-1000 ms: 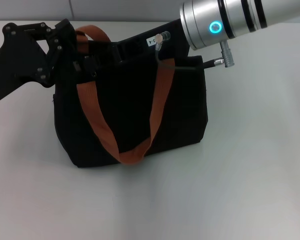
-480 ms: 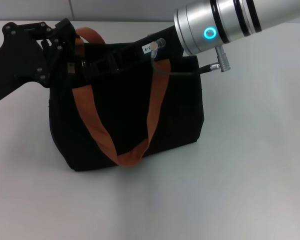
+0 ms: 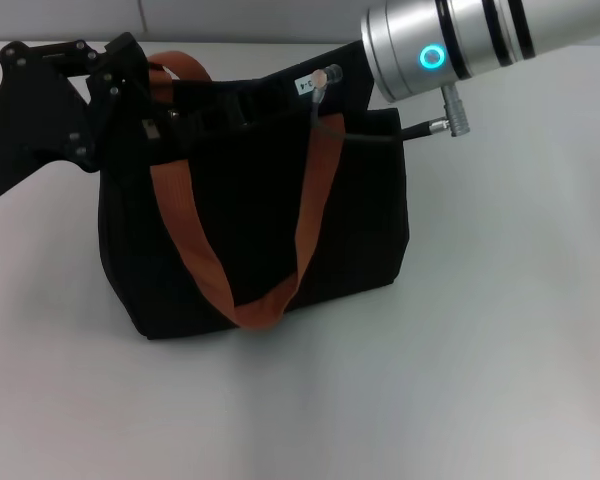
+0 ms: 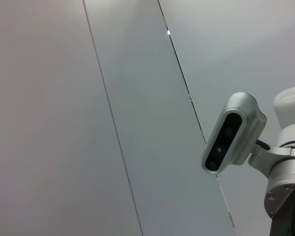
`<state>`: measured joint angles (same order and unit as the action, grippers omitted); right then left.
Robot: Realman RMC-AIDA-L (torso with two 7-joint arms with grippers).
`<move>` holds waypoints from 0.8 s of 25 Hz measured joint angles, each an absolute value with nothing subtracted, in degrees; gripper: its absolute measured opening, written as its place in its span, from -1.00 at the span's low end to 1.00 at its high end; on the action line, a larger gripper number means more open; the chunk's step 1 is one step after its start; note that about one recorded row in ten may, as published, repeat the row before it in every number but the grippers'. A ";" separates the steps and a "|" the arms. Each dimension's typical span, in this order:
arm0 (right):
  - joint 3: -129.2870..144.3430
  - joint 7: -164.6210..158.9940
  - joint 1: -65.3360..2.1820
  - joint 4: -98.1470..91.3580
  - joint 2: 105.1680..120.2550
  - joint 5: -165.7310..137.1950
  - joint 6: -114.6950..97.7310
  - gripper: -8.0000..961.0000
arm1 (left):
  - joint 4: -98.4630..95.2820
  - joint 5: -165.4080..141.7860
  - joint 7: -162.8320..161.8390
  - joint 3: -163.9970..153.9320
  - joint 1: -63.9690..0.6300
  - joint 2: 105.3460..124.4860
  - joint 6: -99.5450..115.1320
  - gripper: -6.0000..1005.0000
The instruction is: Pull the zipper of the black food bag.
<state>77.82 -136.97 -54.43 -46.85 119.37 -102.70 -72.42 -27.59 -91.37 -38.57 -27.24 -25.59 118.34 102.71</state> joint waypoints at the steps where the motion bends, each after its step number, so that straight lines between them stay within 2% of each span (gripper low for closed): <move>1: 77.57 -136.97 -54.43 -46.85 119.36 -102.82 -72.40 -0.78 | -27.59 -91.23 -38.68 -27.22 -25.51 118.32 102.71 -0.84; 8: 76.76 -136.98 -54.51 -47.38 119.27 -103.15 -72.34 -0.50 | -27.60 -90.42 -39.26 -27.16 -25.08 118.21 102.71 -0.84; 20: 79.65 -136.69 -54.89 -47.05 119.71 -99.99 -72.56 -0.44 | -27.60 -90.25 -40.65 -27.42 -25.93 118.35 102.32 -0.83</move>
